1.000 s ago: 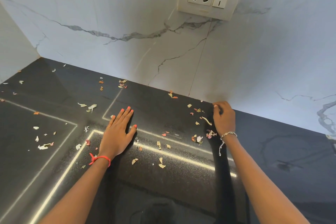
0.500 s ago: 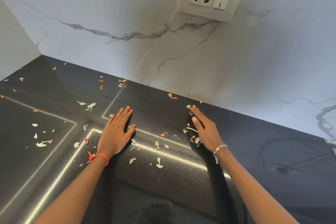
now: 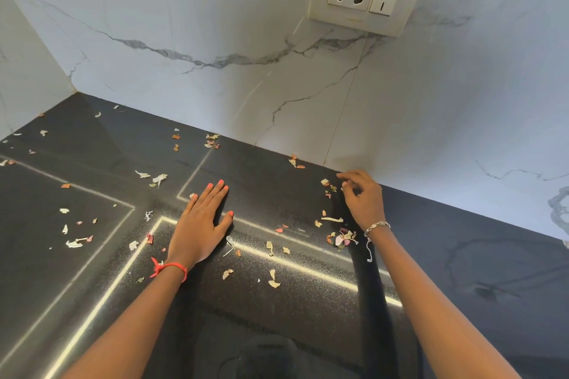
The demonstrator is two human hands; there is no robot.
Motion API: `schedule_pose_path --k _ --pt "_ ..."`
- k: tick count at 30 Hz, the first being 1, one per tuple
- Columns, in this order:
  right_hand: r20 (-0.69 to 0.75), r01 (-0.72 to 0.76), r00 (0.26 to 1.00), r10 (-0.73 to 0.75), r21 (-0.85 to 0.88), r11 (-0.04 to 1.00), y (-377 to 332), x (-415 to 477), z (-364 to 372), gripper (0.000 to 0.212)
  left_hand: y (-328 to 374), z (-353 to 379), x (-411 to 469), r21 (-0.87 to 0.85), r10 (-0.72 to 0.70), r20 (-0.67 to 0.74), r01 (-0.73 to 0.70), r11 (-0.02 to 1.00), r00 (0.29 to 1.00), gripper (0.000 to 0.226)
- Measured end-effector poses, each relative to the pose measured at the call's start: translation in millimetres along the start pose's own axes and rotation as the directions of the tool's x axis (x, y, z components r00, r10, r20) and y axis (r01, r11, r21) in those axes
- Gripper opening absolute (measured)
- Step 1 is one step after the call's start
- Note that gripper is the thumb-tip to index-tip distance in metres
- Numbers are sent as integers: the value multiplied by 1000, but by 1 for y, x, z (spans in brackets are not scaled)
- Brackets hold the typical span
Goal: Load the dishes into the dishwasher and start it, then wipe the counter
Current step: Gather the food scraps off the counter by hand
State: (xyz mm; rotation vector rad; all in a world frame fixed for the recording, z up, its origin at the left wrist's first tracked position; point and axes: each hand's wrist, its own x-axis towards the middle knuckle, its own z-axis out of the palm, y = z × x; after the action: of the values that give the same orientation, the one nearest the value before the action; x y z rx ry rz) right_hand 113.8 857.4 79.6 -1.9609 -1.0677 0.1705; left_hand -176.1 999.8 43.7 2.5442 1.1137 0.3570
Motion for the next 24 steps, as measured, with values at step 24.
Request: schedule_pose_path --k 24 --pt "616 307 781 -105 -232 923 -41 -30 53 69 1 -2 1 21 -14 10 14 1000 1000 77"
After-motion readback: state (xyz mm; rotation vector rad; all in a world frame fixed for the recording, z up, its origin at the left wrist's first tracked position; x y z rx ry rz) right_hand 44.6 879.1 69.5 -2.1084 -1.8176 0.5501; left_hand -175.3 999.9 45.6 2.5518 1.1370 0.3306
